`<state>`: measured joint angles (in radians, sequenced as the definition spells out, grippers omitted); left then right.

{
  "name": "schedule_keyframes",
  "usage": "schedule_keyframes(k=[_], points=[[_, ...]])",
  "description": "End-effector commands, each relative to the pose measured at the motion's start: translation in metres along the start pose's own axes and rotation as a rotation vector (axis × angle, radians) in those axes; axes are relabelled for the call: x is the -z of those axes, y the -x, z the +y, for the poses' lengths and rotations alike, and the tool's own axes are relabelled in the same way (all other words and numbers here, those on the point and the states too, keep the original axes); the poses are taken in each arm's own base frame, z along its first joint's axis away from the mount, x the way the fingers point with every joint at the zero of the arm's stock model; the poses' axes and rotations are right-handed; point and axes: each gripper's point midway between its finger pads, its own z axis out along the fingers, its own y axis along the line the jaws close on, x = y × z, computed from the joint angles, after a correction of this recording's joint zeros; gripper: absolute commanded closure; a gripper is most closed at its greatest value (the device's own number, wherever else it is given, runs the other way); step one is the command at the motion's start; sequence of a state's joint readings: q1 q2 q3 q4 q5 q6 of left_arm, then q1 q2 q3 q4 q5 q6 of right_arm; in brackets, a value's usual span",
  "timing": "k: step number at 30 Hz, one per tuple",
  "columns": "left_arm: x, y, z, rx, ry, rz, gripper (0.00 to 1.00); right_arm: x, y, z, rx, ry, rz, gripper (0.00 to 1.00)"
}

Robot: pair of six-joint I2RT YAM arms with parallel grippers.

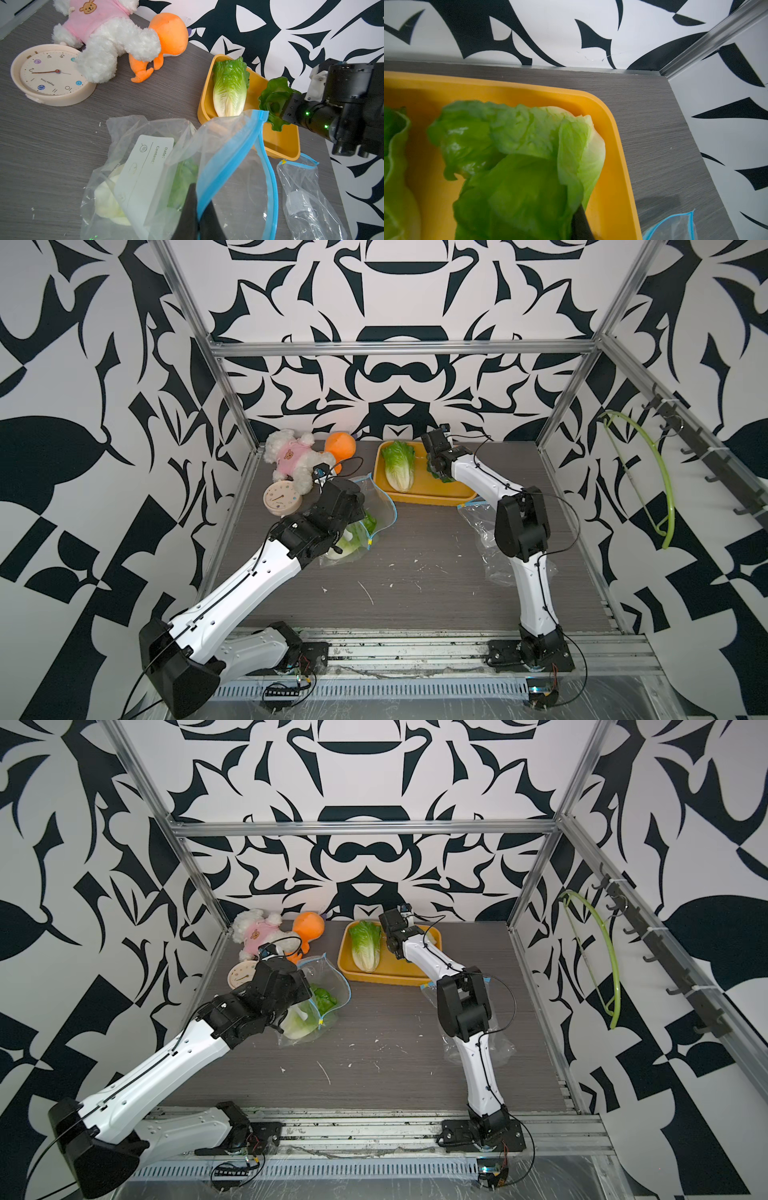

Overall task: Put the chinese cabbages into a zipper bag and zip it
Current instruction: Pick up the Chinese cabbage from the basket, then place the Chinese cabbage in the zipper food storage bag.

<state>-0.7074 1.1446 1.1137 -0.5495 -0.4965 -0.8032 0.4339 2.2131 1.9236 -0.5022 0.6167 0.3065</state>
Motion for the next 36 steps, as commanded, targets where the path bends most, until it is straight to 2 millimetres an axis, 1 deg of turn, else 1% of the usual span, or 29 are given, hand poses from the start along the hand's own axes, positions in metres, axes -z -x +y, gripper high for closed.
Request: schedule_keyframes(k=[1,6,10,13,15,17,20,24,28,32,36], points=[[0.001,0.001,0.0,-0.018,-0.005,0.0,1.0,0.039,0.039,-0.005,-0.084,0.108,-0.099,1.0],[0.008,0.004,0.001,-0.049,0.002,0.007,1.0,0.069,0.048,-0.009,-0.137,0.257,-0.103,1.0],[0.014,0.002,-0.006,-0.088,-0.037,0.042,1.0,0.104,0.051,-0.017,-0.169,0.372,-0.092,1.0],[0.016,0.0,-0.009,-0.114,-0.051,0.07,1.0,0.132,0.05,-0.024,-0.241,0.511,-0.067,1.0],[0.017,-0.003,-0.016,-0.13,-0.084,0.097,1.0,0.149,0.046,-0.03,-0.266,0.576,-0.045,1.0],[0.018,-0.009,-0.024,-0.147,-0.12,0.137,1.0,0.166,0.039,-0.041,-0.283,0.613,-0.026,1.0],[0.017,-0.016,-0.032,-0.162,-0.154,0.186,1.0,0.193,0.032,-0.051,-0.326,0.71,-0.004,1.0],[0.021,-0.025,-0.047,-0.16,-0.231,0.246,1.0,0.228,0.018,-0.062,-0.323,0.791,0.049,1.0],[0.025,-0.034,-0.053,-0.176,-0.264,0.282,1.0,0.266,0.004,-0.071,-0.34,0.882,0.083,1.0],[0.026,-0.043,-0.06,-0.197,-0.28,0.298,1.0,0.298,-0.011,-0.075,-0.315,0.963,0.128,1.0],[0.022,-0.049,-0.063,-0.195,-0.277,0.32,1.0,0.326,-0.024,-0.071,-0.305,1.08,0.187,1.0]])
